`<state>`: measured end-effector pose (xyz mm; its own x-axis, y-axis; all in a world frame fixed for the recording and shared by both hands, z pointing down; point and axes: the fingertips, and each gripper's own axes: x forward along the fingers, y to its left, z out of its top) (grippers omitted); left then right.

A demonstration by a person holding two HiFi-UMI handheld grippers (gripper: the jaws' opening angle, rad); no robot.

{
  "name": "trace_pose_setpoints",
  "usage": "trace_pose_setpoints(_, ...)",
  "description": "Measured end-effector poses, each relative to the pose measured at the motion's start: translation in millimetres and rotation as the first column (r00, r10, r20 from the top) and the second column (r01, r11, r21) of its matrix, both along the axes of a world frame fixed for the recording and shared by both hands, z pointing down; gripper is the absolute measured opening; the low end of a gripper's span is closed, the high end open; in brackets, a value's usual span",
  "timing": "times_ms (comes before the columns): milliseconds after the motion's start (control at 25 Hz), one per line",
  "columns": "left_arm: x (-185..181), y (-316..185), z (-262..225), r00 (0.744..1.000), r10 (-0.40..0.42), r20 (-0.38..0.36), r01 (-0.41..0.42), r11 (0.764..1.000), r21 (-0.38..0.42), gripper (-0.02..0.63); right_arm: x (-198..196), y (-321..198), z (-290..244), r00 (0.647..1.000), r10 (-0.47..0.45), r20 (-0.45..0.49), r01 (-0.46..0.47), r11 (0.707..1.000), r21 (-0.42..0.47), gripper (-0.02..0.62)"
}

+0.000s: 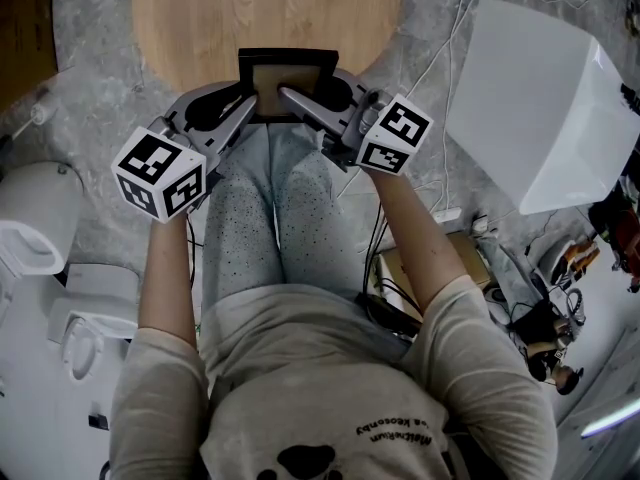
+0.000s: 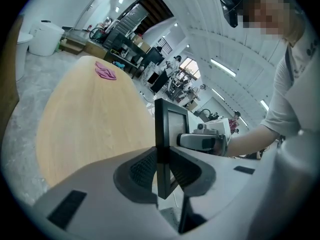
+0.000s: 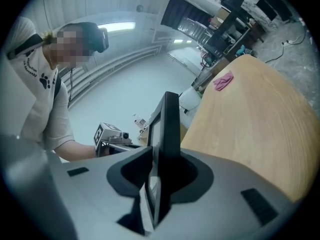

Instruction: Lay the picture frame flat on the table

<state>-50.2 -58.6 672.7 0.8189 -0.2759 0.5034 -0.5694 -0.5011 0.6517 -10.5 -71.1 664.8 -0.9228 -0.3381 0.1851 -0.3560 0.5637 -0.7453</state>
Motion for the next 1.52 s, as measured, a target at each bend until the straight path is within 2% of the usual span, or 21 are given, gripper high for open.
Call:
trace_pose_setpoints(320, 0, -4, 9, 0.999, -0.037, 0.013, 0.037, 0.999, -0.018, 0.083, 22, -2, 12, 0.994, 0.064, -0.087, -0.066, 0.998, -0.019, 0.176)
trace_pose_setpoints(800, -3, -5, 23, 0.998, -0.061, 0.036, 0.062, 0.997, -0.040, 0.083, 42, 6, 28, 0.969, 0.132, -0.211, -0.146, 0.988, -0.053, 0.178)
trace_pose_setpoints(920, -3, -4, 27, 0.998, -0.057, 0.041, 0.059, 0.997, -0.046, 0.083, 43, 6, 31, 0.964, 0.138, -0.227, -0.155, 0.986, -0.061, 0.170)
trace_pose_setpoints(1160, -4, -3, 34, 0.997, -0.061, 0.050, 0.064, 0.996, -0.061, 0.083, 45, 4, 38, 0.957, 0.144, -0.253, -0.167, 0.983, -0.071, 0.093)
trace_pose_setpoints(1520, -9, -7, 61, 0.995, -0.066, 0.080, 0.073, 0.993, -0.096, 0.083, 40, 0, 64, 0.947, 0.142, -0.287, -0.185, 0.974, -0.132, 0.089)
